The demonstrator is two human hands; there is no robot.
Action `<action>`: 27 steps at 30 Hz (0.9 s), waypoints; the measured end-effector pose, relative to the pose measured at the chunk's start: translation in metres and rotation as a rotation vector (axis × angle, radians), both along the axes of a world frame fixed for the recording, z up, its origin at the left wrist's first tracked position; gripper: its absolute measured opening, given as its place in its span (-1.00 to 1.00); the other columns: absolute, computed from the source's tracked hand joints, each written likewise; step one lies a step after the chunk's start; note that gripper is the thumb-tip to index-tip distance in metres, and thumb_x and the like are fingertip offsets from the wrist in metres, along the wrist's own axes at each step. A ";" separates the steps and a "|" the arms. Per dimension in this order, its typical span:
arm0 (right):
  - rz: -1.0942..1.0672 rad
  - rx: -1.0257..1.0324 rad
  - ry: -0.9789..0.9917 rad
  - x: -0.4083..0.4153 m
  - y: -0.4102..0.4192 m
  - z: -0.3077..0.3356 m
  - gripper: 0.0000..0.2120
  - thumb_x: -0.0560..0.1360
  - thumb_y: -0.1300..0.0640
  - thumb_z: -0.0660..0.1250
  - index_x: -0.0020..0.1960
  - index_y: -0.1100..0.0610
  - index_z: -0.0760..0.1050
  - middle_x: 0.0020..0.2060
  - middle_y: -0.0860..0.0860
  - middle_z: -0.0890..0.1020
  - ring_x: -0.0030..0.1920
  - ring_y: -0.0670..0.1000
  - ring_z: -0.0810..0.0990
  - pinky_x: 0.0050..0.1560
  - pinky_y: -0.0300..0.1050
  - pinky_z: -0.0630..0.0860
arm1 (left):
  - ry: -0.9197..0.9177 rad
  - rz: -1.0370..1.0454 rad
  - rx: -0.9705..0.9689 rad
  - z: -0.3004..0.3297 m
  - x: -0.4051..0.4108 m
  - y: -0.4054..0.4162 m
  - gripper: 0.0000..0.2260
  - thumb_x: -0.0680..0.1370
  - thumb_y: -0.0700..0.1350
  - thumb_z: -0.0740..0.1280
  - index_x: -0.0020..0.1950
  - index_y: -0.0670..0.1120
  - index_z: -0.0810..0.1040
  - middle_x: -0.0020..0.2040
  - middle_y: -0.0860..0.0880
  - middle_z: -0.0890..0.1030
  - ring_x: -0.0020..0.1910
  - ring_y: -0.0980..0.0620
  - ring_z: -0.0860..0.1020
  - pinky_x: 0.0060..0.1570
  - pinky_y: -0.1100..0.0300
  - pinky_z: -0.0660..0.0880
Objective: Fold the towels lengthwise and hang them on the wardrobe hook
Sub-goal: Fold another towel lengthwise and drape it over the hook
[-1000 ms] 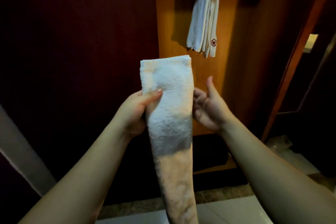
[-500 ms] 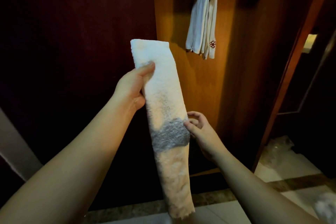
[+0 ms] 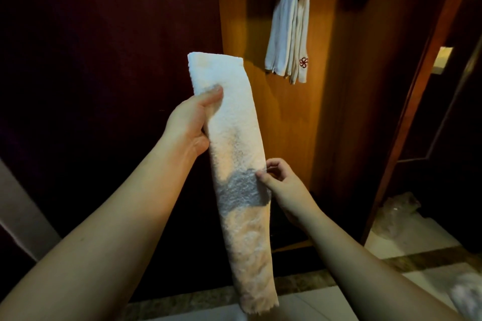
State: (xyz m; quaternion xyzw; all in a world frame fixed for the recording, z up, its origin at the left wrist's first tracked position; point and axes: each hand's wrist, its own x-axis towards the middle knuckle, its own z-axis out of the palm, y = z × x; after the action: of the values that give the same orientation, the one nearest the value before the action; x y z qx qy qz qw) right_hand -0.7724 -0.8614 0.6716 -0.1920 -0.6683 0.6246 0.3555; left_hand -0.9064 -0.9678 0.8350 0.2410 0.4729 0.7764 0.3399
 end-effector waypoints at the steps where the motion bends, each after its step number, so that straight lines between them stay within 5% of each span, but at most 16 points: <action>1: -0.002 0.022 0.000 0.000 -0.001 0.002 -0.84 0.45 -0.04 0.49 -0.03 -0.14 0.54 -0.09 -0.12 0.66 0.01 -0.11 0.62 0.04 -0.15 0.50 | 0.004 -0.001 0.003 0.001 0.000 0.000 -0.86 0.58 -0.19 0.37 0.12 -0.17 0.58 -0.02 -0.13 0.72 -0.06 -0.08 0.71 -0.14 0.00 0.65; 7: -0.038 0.107 0.003 0.001 -0.006 0.006 -0.70 0.34 -0.45 0.35 -0.11 -0.28 0.48 -0.10 -0.10 0.67 -0.04 -0.06 0.64 0.03 0.08 0.56 | 0.073 -0.002 0.027 0.005 -0.002 0.002 -0.86 0.59 -0.20 0.35 0.13 -0.18 0.59 -0.04 -0.11 0.73 -0.05 -0.06 0.71 -0.10 0.03 0.65; 12: -0.168 0.205 -0.019 0.002 -0.010 0.011 -0.77 0.55 -0.25 0.22 0.02 -0.11 0.36 -0.11 0.02 0.63 -0.12 -0.01 0.63 -0.06 0.16 0.55 | 0.128 0.009 0.029 0.009 -0.006 0.004 -0.85 0.60 -0.21 0.34 0.14 -0.19 0.60 -0.10 -0.08 0.73 -0.11 -0.03 0.71 -0.20 0.12 0.64; 16: -0.195 0.114 0.088 0.003 -0.005 0.019 -0.73 0.50 -0.14 0.34 0.08 -0.08 0.34 -0.13 0.02 0.60 -0.18 -0.15 0.60 -0.11 -0.12 0.55 | 0.048 0.014 0.004 0.011 -0.011 0.007 -0.82 0.59 -0.20 0.35 0.17 -0.22 0.59 -0.01 -0.14 0.72 -0.03 -0.08 0.71 -0.11 0.03 0.66; 18: -0.059 -0.030 0.106 0.004 0.003 0.023 -0.55 0.43 -0.12 0.50 0.19 -0.06 0.37 -0.03 0.04 0.68 -0.02 -0.03 0.68 0.09 -0.01 0.60 | -0.007 0.014 -0.016 0.011 -0.015 0.010 -0.82 0.59 -0.20 0.36 0.16 -0.23 0.59 -0.01 -0.15 0.72 -0.05 -0.09 0.71 -0.13 0.02 0.65; 21: 0.344 -0.233 -0.037 0.011 0.013 0.028 -0.15 0.07 -0.20 0.68 0.23 0.12 0.50 0.06 0.10 0.70 0.05 0.11 0.67 0.13 0.05 0.58 | -0.031 -0.005 -0.064 0.010 -0.022 0.018 -0.78 0.59 -0.20 0.36 0.20 -0.26 0.58 0.00 -0.17 0.72 -0.05 -0.10 0.71 -0.13 0.01 0.64; 25: 0.631 -0.237 -0.395 0.016 0.023 0.028 -0.26 0.10 -0.08 0.71 0.19 0.17 0.57 0.18 0.27 0.58 0.22 0.33 0.48 0.34 0.38 0.25 | 0.000 -0.041 -0.144 0.010 -0.025 0.032 -0.83 0.60 -0.19 0.35 0.13 -0.26 0.59 -0.13 -0.15 0.72 -0.17 -0.09 0.71 -0.11 0.00 0.63; 27: 0.650 -0.240 -0.414 0.015 0.023 0.028 -0.39 0.22 0.01 0.66 0.20 0.15 0.57 0.19 0.17 0.64 0.21 0.20 0.58 0.36 0.24 0.38 | 0.024 -0.058 -0.192 0.011 -0.029 0.037 -0.84 0.61 -0.17 0.34 0.11 -0.24 0.59 -0.19 -0.13 0.72 -0.22 -0.08 0.71 -0.15 0.01 0.62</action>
State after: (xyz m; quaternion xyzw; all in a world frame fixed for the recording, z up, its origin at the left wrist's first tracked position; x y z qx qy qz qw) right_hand -0.7570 -0.8380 0.6996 -0.1326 -0.6741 0.7261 -0.0278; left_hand -0.9352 -0.9304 0.8457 0.2302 0.5419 0.7143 0.3783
